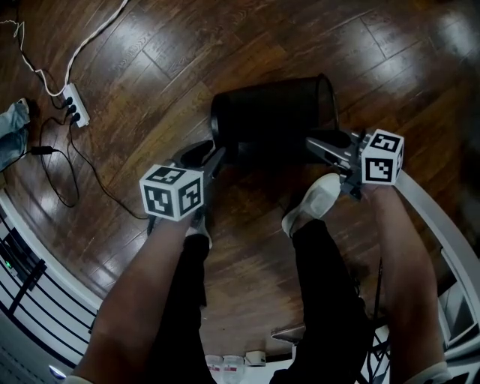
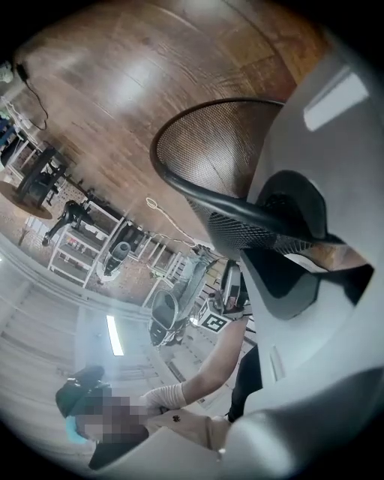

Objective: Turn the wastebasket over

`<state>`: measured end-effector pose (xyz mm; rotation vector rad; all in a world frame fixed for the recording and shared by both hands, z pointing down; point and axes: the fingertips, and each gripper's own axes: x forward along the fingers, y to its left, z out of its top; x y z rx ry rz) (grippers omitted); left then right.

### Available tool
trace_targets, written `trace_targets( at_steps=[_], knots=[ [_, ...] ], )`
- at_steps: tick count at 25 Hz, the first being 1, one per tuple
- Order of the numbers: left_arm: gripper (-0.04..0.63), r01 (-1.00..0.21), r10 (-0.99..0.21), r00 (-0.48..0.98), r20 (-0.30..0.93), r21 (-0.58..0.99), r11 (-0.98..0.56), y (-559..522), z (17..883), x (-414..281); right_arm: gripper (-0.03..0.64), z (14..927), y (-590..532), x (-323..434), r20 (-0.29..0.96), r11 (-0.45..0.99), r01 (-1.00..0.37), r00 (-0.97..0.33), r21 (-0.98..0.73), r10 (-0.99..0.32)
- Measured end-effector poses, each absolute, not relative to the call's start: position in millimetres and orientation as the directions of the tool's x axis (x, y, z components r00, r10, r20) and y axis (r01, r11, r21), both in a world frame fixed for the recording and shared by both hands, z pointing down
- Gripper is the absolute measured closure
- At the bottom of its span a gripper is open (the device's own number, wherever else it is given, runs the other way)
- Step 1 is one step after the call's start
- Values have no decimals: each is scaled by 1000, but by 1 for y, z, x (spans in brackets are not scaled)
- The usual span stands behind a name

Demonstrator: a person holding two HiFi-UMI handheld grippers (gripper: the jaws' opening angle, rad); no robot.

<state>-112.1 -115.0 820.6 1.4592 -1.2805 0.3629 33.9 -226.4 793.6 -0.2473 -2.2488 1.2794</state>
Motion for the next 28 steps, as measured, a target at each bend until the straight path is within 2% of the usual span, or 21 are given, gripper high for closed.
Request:
trace_targets(
  at_steps=[7,12,22,25,28],
  knots=[
    [408,-754,-530,426,733,612,240,-116,833,-117,496,796,-230,38,483,628,-177,-799,-758,358],
    [385,-718,-529,463,711,651,246,-111,838,-117,483,797,-234,54,577,686,-247,-758,-685,304],
    [387,-655,-529,530,663,716,241,-114,841,-109,555,783,-259,89,701,714,-414,-697,-565,150],
    [430,-583,-540,596,594,783,218,-117,839,-102,575,784,-262,90,709,664,-472,-694,-580,126],
    [431,-501,-579,616,534,833,235,-113,837,-100,579,784,-258,92,697,630,-476,-701,-614,149]
  ],
)
